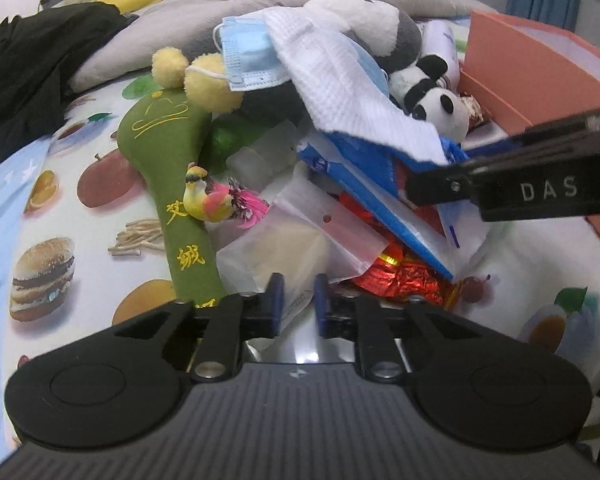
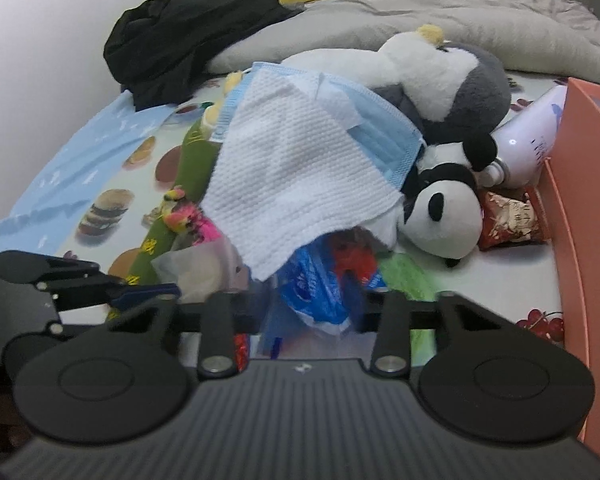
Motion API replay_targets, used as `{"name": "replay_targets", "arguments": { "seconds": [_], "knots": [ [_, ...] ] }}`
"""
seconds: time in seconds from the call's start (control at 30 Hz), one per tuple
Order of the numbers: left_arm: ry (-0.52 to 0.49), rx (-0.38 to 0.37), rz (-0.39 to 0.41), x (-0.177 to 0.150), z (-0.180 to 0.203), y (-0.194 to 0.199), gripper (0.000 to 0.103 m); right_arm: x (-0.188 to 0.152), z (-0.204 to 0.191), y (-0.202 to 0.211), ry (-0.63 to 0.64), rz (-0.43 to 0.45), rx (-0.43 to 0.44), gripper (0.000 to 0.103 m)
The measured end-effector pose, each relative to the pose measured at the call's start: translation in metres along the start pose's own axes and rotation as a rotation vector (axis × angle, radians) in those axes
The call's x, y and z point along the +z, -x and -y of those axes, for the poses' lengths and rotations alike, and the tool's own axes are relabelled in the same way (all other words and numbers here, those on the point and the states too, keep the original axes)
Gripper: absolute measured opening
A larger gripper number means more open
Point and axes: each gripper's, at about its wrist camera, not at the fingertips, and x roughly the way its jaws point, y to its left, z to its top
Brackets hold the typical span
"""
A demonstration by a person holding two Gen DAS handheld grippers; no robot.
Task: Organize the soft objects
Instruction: 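Grasp the blue plastic bag with the right tool while the left tool grasps the clear zip bag, then lift both bags and carry them over the pink box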
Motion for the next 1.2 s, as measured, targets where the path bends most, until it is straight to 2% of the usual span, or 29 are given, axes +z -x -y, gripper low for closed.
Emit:
{"name": "replay_targets", "arguments": {
  "seconds": [0.1,0.17,0.4,0.83,1.13,1.2],
  "knots": [
    [0.043,-0.019,0.011,0.001,-0.003,0.004,0.007,0.001,0.000,0.005,0.000,0.002,0.001,0.020],
    [0.072,-0.028,0.024,0.002,-0.005,0.010,0.004,0.003,-0.001,0.012,0.005,0.010,-0.001,0.017],
    [0.164,-0.050,0.074,0.001,0.001,0.037,0.002,0.006,-0.004,0.040,0.017,0.017,-0.034,0.011],
    [0.262,-0.119,0.084,-0.036,0.042,0.076,0.002,-0.050,0.002,0.097,-0.011,-0.004,-0.134,0.011],
    [0.299,-0.170,0.037,-0.049,0.055,0.076,0.003,-0.095,0.018,0.115,-0.102,-0.035,-0.172,0.013],
    [0.296,-0.182,0.023,-0.049,0.055,0.076,0.008,-0.101,0.021,0.117,-0.134,-0.041,-0.166,0.017]
  ]
}}
